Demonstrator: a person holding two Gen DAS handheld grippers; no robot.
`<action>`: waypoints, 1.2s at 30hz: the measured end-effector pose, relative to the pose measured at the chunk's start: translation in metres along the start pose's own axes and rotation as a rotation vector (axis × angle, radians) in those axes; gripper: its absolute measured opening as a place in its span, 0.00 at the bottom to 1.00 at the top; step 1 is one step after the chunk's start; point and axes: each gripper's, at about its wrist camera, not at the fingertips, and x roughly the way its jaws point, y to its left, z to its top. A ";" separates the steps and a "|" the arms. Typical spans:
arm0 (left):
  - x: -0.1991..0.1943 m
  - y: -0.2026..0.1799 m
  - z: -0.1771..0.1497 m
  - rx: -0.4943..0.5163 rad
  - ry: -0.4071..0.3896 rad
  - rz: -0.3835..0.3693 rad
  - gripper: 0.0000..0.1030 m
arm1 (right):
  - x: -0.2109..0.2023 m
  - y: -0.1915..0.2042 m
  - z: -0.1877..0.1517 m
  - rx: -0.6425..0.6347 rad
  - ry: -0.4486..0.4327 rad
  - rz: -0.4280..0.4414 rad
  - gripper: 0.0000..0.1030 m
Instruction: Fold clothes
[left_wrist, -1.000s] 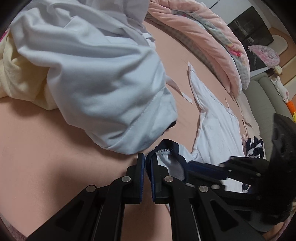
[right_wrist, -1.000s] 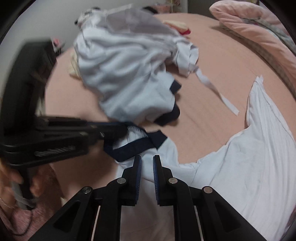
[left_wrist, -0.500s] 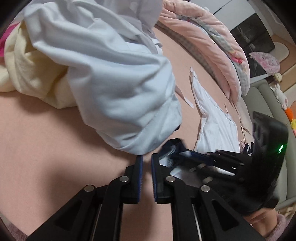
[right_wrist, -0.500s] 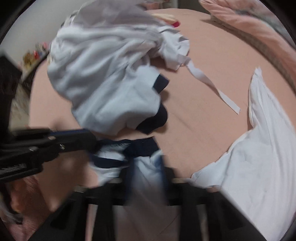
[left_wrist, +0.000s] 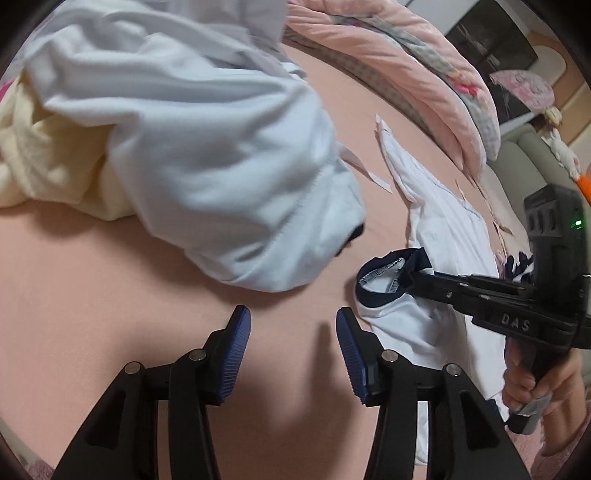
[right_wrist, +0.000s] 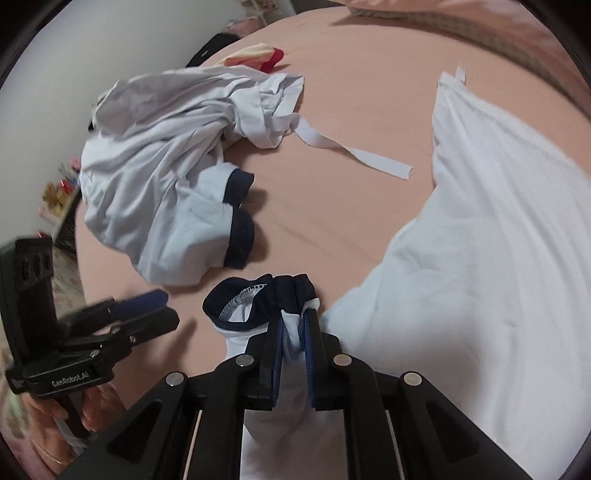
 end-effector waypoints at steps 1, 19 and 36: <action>0.001 -0.001 0.000 0.000 0.001 -0.011 0.44 | -0.004 0.005 -0.001 -0.018 -0.008 -0.018 0.13; 0.013 -0.012 0.005 -0.020 0.019 -0.062 0.24 | -0.012 0.024 -0.012 -0.147 -0.022 -0.095 0.10; 0.026 -0.025 0.007 0.006 0.046 -0.077 0.24 | -0.019 -0.018 -0.004 0.037 -0.042 0.044 0.44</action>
